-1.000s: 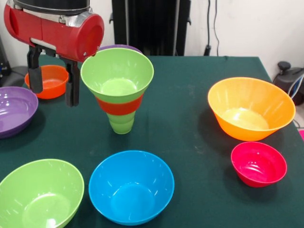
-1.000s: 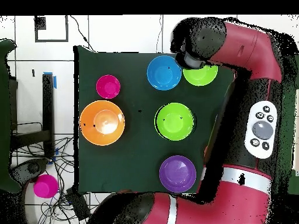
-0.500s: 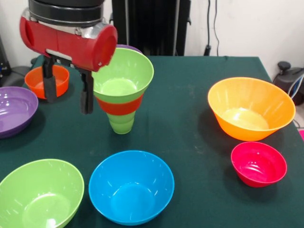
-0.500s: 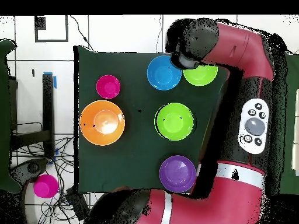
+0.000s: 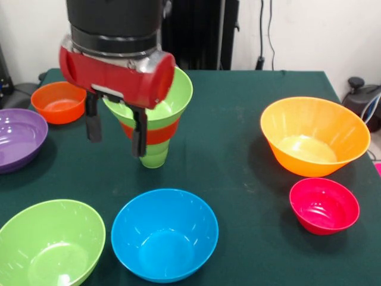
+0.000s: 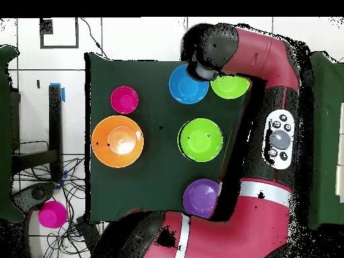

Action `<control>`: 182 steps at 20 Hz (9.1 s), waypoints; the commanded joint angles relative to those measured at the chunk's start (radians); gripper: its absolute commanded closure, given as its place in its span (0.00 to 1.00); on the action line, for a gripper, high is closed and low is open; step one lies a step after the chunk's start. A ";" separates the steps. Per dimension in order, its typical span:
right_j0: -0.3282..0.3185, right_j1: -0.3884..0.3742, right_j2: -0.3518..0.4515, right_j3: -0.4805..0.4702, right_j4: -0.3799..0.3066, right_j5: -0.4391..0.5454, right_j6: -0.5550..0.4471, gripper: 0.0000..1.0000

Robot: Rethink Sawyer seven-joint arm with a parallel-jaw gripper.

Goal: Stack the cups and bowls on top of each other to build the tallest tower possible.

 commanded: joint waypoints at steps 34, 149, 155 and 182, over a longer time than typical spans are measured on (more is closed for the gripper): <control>0.034 0.181 0.012 -0.072 0.045 -0.054 0.165 0.00; 0.082 0.176 -0.151 0.173 0.116 -0.123 0.182 0.00; 0.081 0.197 -0.143 0.104 0.110 -0.115 0.161 0.00; 0.111 0.198 -0.133 0.131 0.180 -0.175 0.232 0.00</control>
